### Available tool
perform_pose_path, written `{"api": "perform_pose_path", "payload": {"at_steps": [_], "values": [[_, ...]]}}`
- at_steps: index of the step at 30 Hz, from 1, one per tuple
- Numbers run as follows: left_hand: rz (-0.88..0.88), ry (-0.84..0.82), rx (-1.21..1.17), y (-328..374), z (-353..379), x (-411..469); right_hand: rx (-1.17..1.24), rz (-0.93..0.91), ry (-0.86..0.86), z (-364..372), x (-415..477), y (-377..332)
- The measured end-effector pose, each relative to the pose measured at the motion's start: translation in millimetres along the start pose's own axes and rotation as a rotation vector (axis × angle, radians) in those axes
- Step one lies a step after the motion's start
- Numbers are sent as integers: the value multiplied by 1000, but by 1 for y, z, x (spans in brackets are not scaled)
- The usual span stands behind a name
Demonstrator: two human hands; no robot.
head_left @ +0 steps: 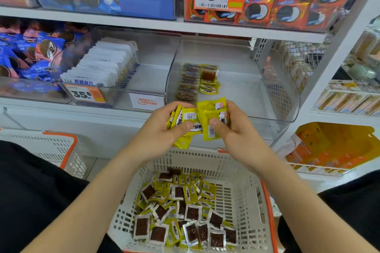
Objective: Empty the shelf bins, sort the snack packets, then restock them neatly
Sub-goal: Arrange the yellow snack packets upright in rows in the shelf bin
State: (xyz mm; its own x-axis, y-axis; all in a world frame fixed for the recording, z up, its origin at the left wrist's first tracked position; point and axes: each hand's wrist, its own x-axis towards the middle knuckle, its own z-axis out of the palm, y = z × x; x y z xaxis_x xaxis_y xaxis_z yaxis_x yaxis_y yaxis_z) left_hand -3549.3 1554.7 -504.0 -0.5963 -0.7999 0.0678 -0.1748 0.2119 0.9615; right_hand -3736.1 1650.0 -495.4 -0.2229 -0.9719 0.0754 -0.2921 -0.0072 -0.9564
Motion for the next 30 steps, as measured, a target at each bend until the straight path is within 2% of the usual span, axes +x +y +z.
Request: {"api": "perform_pose_path", "payload": {"at_steps": [4, 7, 9, 12, 14, 17, 18, 20, 23, 26, 30], "values": [[64, 207, -115, 6, 20, -4, 758, 177, 147, 20, -3, -9], [109, 237, -131, 7, 30, -5, 971, 273, 180, 29, -6, -14], [96, 172, -147, 7, 31, -4, 973, 299, 210, 29, -7, -12], [-2, 19, -312, 9, 25, -3, 739, 285, 299, 25, -6, -11], [-63, -55, -391, 8, 21, -1, 607, 209, 330, 21, -6, -12], [-145, -9, -377, 3, 18, 2, 457, 74, 345, 8, -1, -14], [-153, 13, -323, 0, 17, 3, 373, 16, 303, -1, 1, -15], [-142, 5, -212, -2, 14, 4, 133, -121, 103, -22, 3, -17], [-108, -92, -111, 2, 6, 3, -98, -174, -206, -38, 4, -16], [-79, -191, -33, 4, -2, 2, -308, -198, -325, -34, 3, -12], [-71, -227, -25, 5, -10, 2, -519, -331, -402, -27, -3, -11]]}}
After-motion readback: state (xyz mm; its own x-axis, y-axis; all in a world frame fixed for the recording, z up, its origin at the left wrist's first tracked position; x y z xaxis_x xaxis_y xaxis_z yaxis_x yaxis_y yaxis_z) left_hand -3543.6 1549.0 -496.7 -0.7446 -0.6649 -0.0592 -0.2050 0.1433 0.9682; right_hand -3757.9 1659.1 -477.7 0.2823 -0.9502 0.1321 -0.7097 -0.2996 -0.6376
